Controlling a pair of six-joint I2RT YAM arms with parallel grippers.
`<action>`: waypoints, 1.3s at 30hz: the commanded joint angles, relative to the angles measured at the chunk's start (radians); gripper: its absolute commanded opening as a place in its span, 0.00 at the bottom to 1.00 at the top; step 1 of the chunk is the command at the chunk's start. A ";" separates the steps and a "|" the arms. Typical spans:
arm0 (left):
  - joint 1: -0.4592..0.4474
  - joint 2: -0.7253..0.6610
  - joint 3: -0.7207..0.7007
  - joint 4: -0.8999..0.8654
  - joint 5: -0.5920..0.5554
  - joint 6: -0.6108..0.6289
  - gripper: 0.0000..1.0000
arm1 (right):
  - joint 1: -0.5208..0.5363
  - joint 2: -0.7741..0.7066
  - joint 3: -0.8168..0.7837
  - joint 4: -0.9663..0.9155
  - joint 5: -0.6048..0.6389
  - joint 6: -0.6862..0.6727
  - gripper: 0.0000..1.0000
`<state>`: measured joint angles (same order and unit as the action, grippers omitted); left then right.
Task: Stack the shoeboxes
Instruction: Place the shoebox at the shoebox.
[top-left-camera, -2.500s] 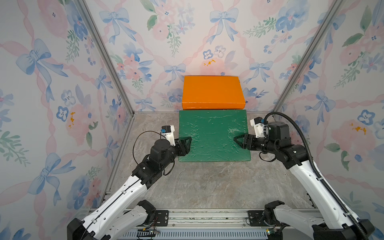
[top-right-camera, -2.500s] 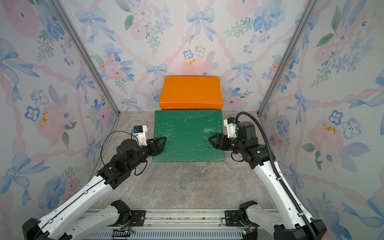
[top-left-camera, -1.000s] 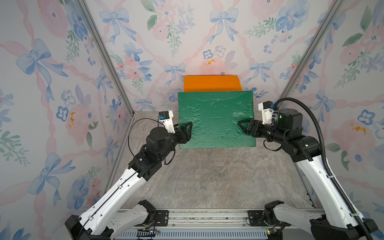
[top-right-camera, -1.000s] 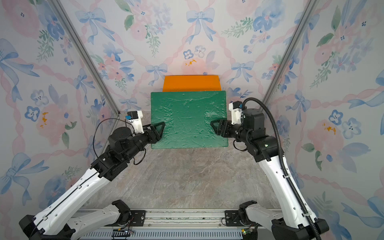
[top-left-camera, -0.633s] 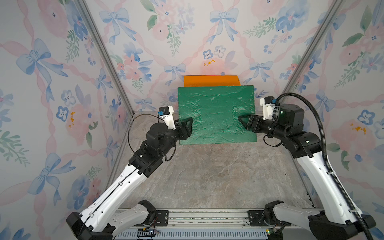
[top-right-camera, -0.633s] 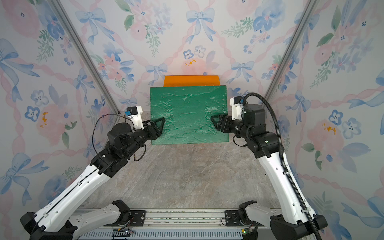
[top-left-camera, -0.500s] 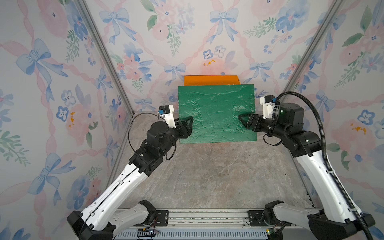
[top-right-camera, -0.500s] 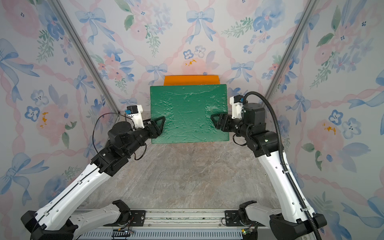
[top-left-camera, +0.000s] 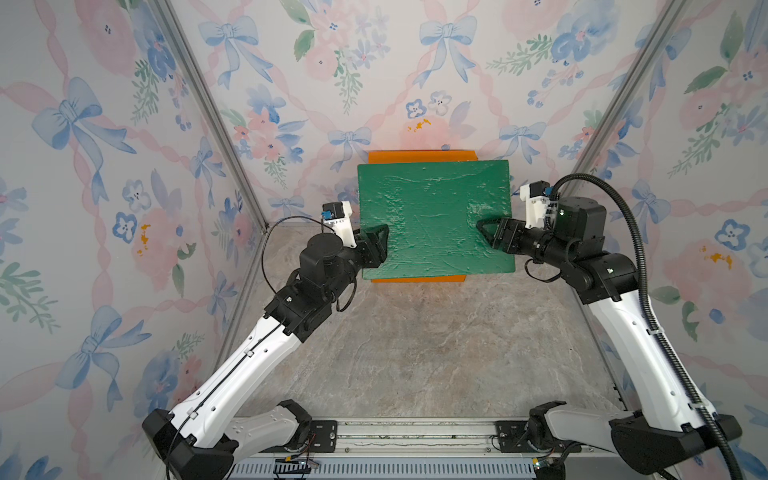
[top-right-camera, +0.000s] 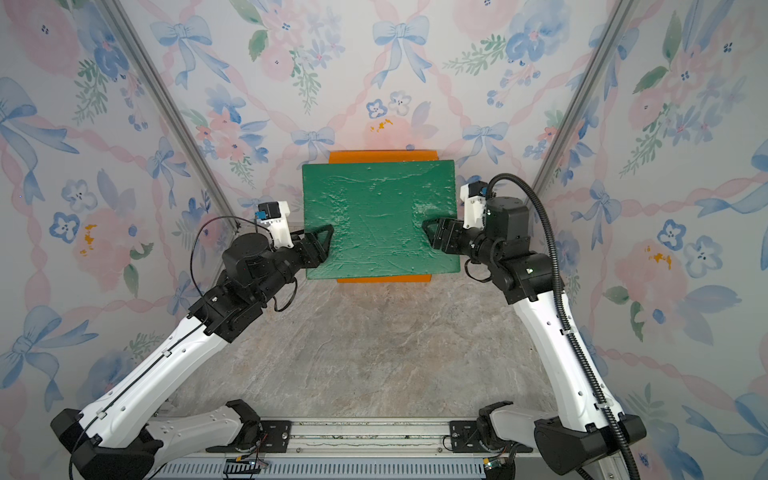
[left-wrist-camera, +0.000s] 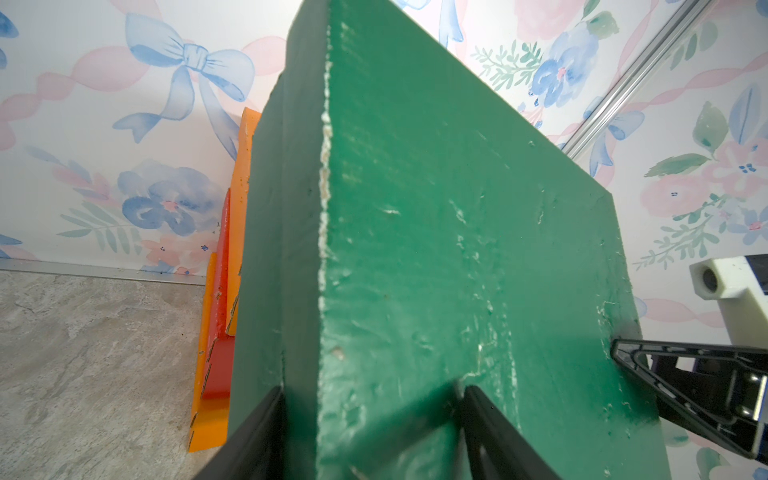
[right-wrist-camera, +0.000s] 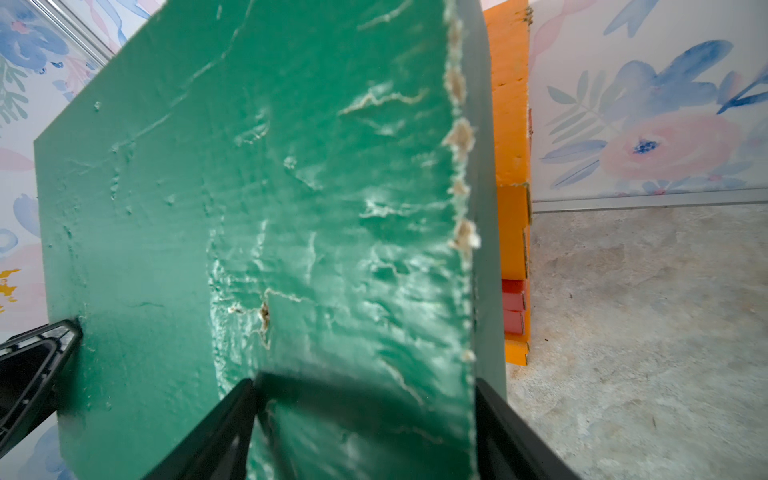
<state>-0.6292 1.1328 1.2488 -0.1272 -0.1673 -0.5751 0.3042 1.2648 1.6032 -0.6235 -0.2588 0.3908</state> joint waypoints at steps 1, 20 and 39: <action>-0.079 0.052 0.048 0.141 0.316 0.019 0.67 | 0.074 0.032 0.038 0.049 -0.322 0.009 0.78; -0.048 0.128 0.151 0.139 0.330 0.035 0.67 | 0.062 0.099 0.128 0.052 -0.345 0.023 0.78; 0.004 0.220 0.267 0.140 0.370 0.038 0.66 | 0.040 0.180 0.252 0.056 -0.361 0.051 0.78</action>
<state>-0.5663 1.2999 1.4876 -0.1242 -0.1329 -0.5358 0.2684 1.4136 1.8217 -0.5800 -0.2626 0.3992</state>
